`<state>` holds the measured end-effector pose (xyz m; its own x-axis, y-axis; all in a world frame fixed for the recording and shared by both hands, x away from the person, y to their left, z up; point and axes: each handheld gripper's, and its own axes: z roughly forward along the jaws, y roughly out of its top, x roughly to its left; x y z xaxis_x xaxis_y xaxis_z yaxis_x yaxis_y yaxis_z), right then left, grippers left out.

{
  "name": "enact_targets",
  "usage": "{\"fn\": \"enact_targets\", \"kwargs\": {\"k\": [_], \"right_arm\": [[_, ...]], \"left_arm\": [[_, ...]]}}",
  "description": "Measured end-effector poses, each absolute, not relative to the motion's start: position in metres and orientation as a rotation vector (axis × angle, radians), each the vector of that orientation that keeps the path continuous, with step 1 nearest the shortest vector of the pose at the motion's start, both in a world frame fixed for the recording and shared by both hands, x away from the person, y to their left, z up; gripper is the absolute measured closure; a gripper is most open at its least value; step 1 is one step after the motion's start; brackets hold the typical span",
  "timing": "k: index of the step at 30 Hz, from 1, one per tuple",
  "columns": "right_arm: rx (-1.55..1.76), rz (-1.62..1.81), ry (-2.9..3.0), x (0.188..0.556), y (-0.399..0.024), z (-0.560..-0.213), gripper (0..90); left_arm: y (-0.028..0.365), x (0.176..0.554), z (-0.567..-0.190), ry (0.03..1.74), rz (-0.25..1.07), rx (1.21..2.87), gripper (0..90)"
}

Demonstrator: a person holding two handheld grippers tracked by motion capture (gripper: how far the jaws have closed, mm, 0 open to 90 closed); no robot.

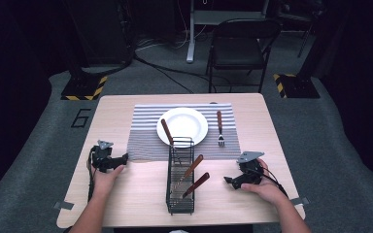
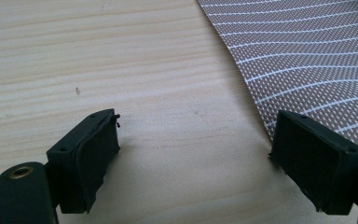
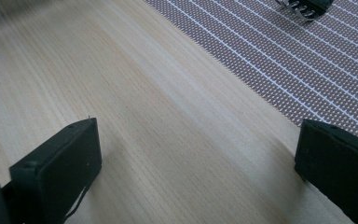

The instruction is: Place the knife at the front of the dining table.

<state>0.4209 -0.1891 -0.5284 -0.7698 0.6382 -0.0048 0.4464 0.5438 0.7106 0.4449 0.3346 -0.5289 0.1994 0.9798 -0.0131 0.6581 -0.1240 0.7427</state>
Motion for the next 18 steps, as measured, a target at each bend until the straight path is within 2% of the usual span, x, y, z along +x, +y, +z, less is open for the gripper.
{"fn": "enact_targets", "kwargs": {"k": [18], "right_arm": [[0.906,1.048,2.52,0.4209,-0.1891,-0.5283,0.0]], "left_arm": [[0.3336,0.444,-0.5283,1.512,0.662,1.863,16.9]]}}
